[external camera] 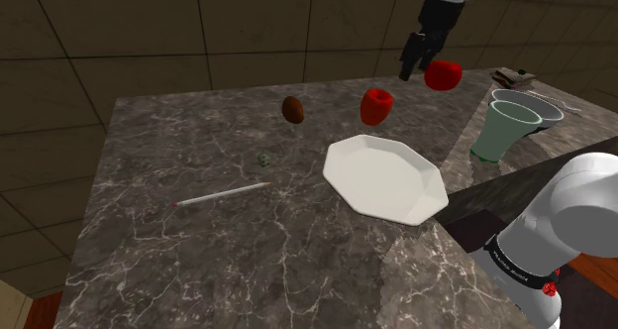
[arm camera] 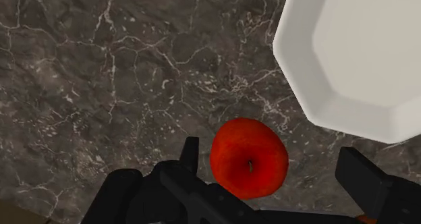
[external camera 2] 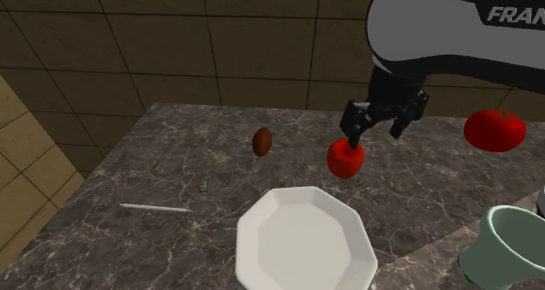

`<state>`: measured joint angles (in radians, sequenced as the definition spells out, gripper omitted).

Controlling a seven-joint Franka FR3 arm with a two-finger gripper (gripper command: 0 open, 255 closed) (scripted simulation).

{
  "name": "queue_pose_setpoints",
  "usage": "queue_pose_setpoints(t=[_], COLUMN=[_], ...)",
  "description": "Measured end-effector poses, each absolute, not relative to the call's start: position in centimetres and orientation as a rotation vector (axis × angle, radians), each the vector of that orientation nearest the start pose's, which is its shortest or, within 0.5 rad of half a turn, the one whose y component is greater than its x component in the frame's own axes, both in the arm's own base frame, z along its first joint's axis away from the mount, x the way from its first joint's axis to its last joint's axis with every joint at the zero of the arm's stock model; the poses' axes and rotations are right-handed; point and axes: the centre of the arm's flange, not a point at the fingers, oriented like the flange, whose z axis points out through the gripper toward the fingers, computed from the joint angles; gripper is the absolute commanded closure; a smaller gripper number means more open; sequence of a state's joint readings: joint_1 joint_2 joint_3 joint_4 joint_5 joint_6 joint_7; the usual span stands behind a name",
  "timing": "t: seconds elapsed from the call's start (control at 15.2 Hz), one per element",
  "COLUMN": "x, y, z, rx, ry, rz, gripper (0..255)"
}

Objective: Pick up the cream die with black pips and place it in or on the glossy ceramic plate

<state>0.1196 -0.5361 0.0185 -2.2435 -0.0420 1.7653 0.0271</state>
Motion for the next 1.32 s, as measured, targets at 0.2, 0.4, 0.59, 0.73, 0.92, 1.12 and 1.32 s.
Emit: queue_pose_setpoints(t=[0.2, 0.4, 0.59, 0.73, 0.92, 1.12, 1.32], x=[41.2, 43.0, 44.4, 45.1, 46.4, 47.2, 47.8], y=[8.0, 11.6, 15.2, 17.6, 20.9, 24.4, 28.3], z=[56.0, 54.9, 53.5, 52.6, 51.6, 50.1, 48.7], rx=[-3.169, -3.152, -3.131, -3.115, -3.088, -3.058, -3.023], ry=[-0.296, -0.406, -0.516, -0.589, -0.698, -0.805, -0.91], rz=[-0.089, -0.079, -0.07, -0.063, -0.054, -0.043, -0.034], gripper=[0, 0, 0, 0, 0, 0, 0])
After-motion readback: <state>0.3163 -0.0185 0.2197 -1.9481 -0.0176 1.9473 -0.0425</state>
